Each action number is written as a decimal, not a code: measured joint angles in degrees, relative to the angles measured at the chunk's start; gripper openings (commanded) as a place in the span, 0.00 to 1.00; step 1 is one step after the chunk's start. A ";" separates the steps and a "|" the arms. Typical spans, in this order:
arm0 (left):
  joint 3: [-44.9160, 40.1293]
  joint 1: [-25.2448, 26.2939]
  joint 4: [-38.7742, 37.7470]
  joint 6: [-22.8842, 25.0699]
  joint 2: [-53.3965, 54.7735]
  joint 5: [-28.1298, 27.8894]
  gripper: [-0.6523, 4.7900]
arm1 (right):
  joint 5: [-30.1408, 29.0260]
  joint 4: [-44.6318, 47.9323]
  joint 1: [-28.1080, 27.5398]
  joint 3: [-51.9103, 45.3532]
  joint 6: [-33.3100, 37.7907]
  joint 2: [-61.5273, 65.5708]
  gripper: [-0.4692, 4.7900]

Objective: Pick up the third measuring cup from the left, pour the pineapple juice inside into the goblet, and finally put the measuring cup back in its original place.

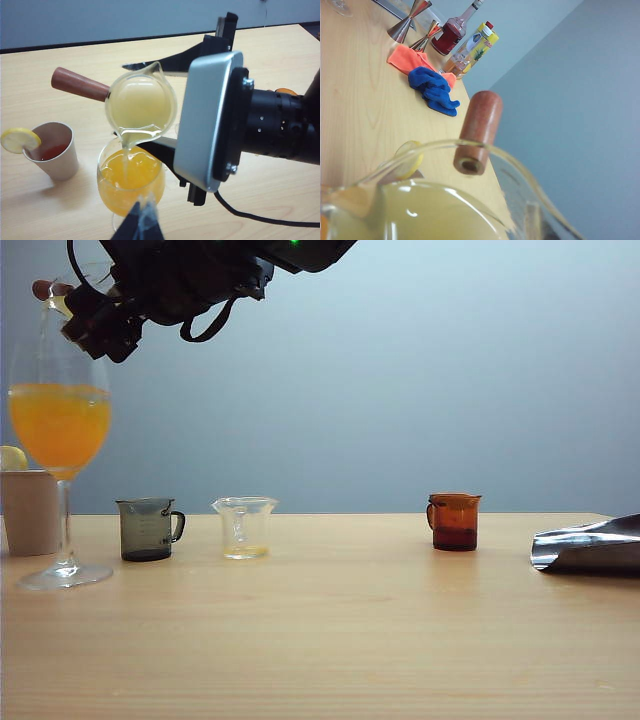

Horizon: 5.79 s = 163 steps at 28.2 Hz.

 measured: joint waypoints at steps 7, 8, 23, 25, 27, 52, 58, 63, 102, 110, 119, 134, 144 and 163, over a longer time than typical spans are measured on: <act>0.00 0.00 -0.33 0.00 0.00 0.00 0.11 | 0.07 -0.02 0.00 0.02 -1.62 0.00 0.09; 0.00 0.00 -0.33 0.00 0.00 0.00 0.11 | 0.50 -0.02 0.00 0.02 -1.68 0.00 0.09; 0.00 0.00 -1.05 0.00 0.00 0.00 0.11 | 1.33 0.11 0.00 0.00 -4.70 0.00 0.09; 0.00 0.00 -1.09 0.00 0.00 0.00 0.11 | 1.33 0.13 0.00 0.00 -5.60 0.00 0.09; 0.00 0.00 -1.11 0.00 0.00 0.00 0.11 | 1.33 0.15 0.00 0.00 -6.10 0.00 0.09; 0.00 0.00 -1.62 0.00 0.00 0.00 0.11 | 1.36 0.26 0.00 0.00 -14.45 0.00 0.09; 0.00 -0.07 -1.64 0.00 0.00 0.00 0.11 | 1.36 0.39 0.00 0.02 -16.74 0.00 0.09; 0.00 -0.07 -2.43 0.00 0.00 0.00 0.11 | 1.33 0.39 0.00 0.02 -18.36 0.00 0.09; 0.00 -0.46 -2.47 0.44 0.00 -1.62 0.11 | 1.36 1.25 0.20 0.00 -34.58 0.00 0.09; 0.00 -0.48 -2.47 0.44 0.00 -1.53 0.11 | 1.38 3.52 0.24 0.02 -36.04 -0.02 0.09; 0.00 -0.48 -2.47 0.44 0.00 -1.53 0.11 | 1.38 3.52 0.39 0.02 -38.86 -0.02 0.09; 0.00 -0.48 -2.47 0.44 0.00 -1.53 0.11 | 1.38 3.52 0.68 0.02 -39.19 -0.02 0.09; 0.00 -0.48 -2.47 0.44 0.00 -1.53 0.11 | 1.38 3.54 0.74 0.02 -36.57 -0.02 0.09; 0.00 -0.48 -2.47 0.44 0.00 -1.53 0.11 | 7.48 6.36 -4.76 0.00 5.99 -0.87 0.09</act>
